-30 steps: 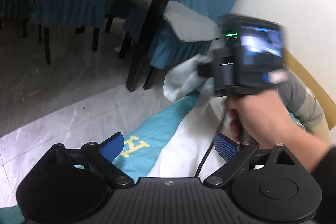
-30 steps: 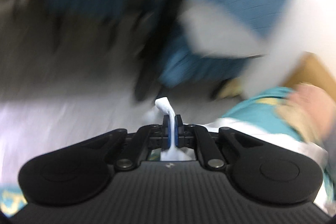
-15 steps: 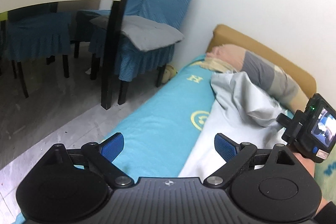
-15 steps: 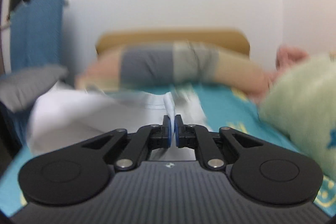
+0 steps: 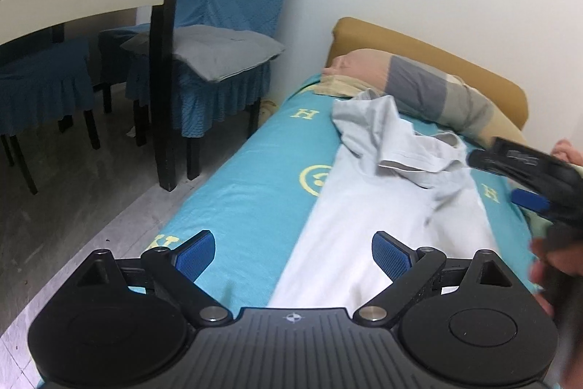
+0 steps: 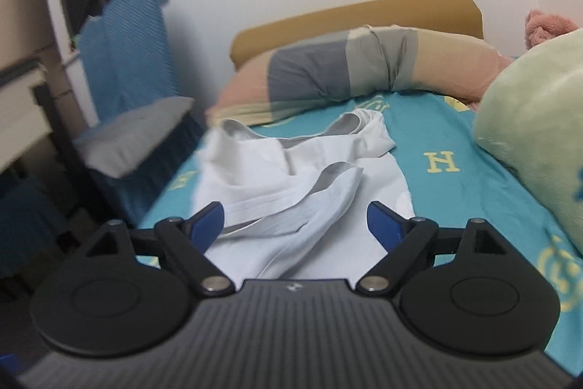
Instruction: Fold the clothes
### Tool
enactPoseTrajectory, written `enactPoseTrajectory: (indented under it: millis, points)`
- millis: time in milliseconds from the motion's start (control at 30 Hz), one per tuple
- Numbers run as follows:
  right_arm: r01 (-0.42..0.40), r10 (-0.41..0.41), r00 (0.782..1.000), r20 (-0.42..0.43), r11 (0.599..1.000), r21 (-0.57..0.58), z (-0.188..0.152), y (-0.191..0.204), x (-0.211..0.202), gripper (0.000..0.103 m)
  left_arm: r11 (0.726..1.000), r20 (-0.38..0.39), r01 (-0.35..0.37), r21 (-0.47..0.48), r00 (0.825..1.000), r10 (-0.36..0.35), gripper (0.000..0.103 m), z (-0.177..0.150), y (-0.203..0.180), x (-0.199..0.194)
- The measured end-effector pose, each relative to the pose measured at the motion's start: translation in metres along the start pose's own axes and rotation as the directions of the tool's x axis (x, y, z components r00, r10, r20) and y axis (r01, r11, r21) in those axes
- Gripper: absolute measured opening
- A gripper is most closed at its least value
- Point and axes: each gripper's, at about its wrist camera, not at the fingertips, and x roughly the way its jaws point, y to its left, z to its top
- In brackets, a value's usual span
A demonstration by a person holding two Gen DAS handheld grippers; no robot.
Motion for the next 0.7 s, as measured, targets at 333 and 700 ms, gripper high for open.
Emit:
enactPoseTrajectory:
  millis: [333,700]
  points:
    - [-0.047,0.05,0.999,-0.019,0.989,0.14,-0.034,-0.032,-0.176,0.087,0.992,-0.066,0.117,0.054,0.991,-0.113,0.094,0.011,-0.003,-0.06]
    - [-0.048,0.051,0.999,-0.004,0.963,0.267,-0.043,-0.062,-0.201,0.087,0.962,-0.355,0.264,0.074,0.908,-0.222,0.085,0.031,0.081,-0.047]
